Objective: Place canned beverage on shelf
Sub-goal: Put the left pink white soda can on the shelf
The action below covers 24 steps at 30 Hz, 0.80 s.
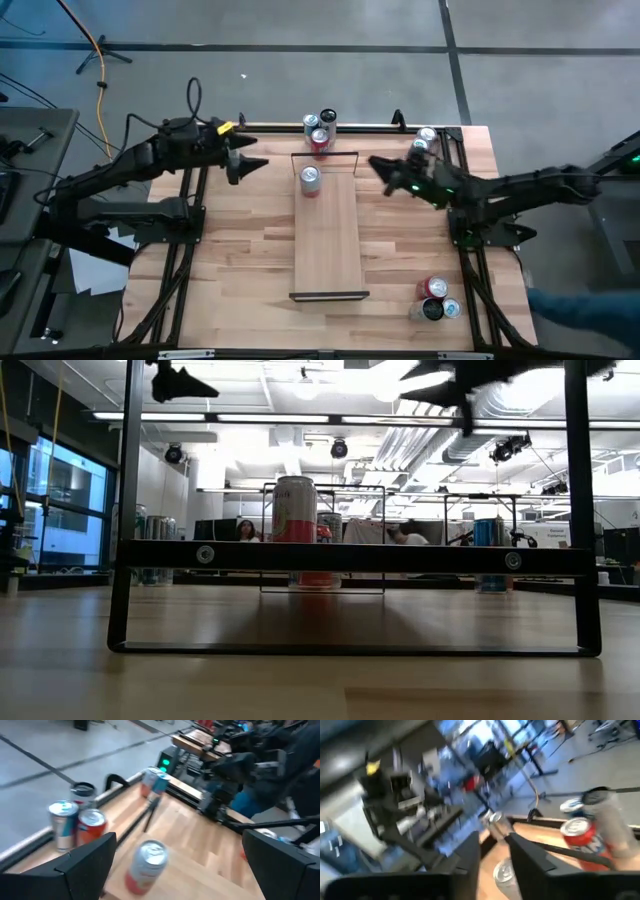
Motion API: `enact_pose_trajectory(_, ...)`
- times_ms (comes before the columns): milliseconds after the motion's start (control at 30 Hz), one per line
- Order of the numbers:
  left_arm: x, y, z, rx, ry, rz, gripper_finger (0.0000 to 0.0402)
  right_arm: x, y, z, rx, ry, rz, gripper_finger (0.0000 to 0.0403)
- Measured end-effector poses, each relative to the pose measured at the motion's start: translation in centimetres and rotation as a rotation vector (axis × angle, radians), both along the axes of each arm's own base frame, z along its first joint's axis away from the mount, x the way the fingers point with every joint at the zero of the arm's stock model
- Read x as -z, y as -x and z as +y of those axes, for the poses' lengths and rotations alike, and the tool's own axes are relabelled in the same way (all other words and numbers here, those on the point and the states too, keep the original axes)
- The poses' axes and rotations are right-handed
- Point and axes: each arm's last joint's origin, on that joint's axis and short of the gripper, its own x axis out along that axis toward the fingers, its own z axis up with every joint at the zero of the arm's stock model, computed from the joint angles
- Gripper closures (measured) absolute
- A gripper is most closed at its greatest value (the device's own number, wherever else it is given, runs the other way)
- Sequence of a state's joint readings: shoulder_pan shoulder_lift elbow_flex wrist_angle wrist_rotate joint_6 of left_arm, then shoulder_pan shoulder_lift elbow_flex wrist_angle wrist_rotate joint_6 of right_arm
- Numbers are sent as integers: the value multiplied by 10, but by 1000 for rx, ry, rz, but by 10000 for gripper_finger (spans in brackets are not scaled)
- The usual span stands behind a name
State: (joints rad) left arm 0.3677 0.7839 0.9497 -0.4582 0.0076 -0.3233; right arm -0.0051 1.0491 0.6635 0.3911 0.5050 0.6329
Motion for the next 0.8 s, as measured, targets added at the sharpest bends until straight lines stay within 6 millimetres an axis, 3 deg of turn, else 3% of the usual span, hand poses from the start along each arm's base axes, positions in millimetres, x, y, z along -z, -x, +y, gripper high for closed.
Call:
enact_pose_trajectory(233,1,9,-2,-23,-16,34,11,-26,-65,-22,-123,-37,330,161)
enact_pose_trajectory(367,5,11,-2,-22,-3,70,11,-34,-94,-30,-139,15,511,106)
enact_pose_trajectory(600,8,12,-3,-24,29,98,11,-45,-139,-37,-170,126,620,84)
enact_pose_trajectory(800,8,12,-3,-37,63,81,11,-53,-162,-39,-197,152,681,84)
